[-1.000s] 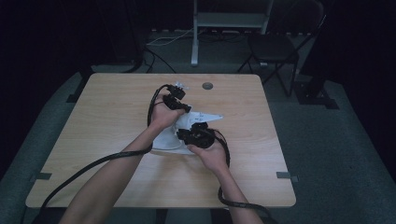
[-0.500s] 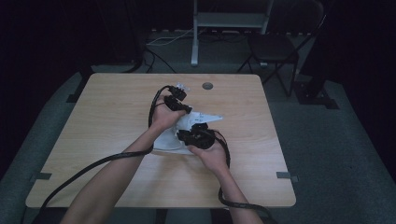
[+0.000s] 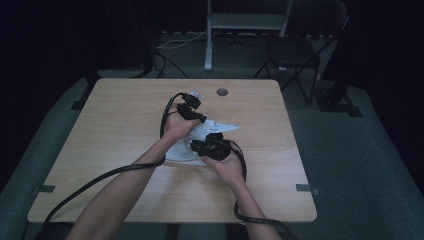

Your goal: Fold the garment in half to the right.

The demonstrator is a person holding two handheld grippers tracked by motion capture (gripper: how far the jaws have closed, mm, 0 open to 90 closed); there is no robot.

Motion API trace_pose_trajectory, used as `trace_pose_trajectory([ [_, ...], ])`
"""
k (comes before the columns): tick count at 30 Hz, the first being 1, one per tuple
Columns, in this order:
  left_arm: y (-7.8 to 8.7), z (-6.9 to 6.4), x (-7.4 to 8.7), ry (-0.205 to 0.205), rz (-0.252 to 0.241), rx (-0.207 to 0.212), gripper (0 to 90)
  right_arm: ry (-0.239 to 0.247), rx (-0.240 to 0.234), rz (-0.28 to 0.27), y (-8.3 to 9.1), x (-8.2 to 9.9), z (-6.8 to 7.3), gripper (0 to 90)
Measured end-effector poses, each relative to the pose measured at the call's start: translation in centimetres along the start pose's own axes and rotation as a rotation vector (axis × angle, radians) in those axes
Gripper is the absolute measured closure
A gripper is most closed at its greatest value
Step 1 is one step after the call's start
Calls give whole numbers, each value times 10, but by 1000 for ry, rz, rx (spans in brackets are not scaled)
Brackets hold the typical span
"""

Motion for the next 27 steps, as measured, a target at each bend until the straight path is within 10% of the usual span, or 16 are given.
trace_pose_trajectory([
  [27,-5,-5,0,-32,7,-12,844,-5,8,9,3,6,-5,770],
])
Point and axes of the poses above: each handheld gripper's, and its own axes: y roughly backward along the jaws, x roughly out of its underside, z roughly to its left, the point moved 2 cm from there along -y, roughly forward along the jaws, and after that the axes turned 9 degrees about y, right-handed, at the moved point
